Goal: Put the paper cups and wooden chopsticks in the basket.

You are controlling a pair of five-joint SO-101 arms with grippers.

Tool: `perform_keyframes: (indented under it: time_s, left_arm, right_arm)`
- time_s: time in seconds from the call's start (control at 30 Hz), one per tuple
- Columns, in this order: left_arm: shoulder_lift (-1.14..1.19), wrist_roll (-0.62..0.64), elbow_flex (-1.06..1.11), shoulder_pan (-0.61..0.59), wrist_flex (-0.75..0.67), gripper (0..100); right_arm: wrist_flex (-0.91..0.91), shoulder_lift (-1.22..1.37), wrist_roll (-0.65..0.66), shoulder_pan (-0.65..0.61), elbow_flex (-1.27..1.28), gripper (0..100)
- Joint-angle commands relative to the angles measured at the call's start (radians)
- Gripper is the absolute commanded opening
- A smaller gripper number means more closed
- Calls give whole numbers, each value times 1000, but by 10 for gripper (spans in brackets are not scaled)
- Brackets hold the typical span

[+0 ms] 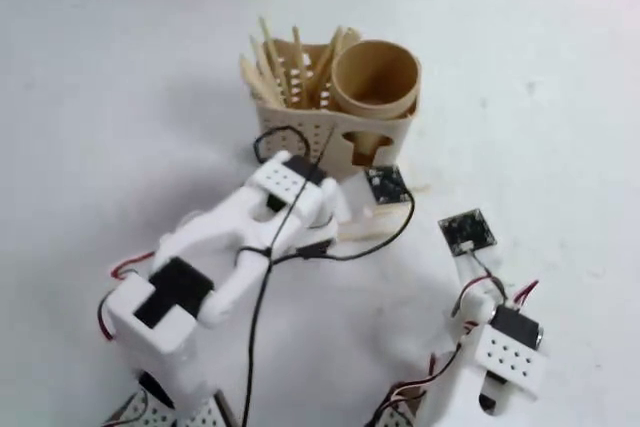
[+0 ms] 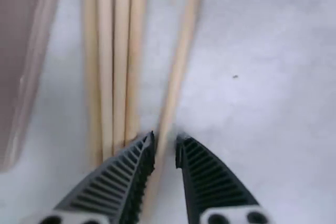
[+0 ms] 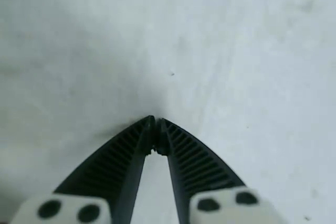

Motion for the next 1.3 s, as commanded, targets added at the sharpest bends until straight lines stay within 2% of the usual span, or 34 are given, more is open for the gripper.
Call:
perform_keyframes:
  time_s: [0.0,0.2,0.4,0.53,0.63,0.87,1.0,1.27]
  left_arm:
    - [-73,-9,69,28,12,79]
    - [-186,-2,146,67,3,79]
    - [-191,-3,144,62,-68,85]
    - [-197,0,120,70,-71,158]
    - [-196,-5,94,74,-71,161]
    - [-189,-8,61,157,-78,161]
    - [-185,-8,71,191,-146,161]
    - [18,-8,-25,133,-152,161]
  right_arm:
    - [-18,5,-6,-19,0,18]
    - [-18,5,-6,-18,0,18]
    - [-18,5,-6,-16,0,18]
    - [-18,5,-6,-18,0,18]
    - [-18,5,-6,-18,0,18]
    - [-18,5,-6,-19,0,18]
    - [-18,5,-6,-18,0,18]
    - [-18,5,-6,-16,2,18]
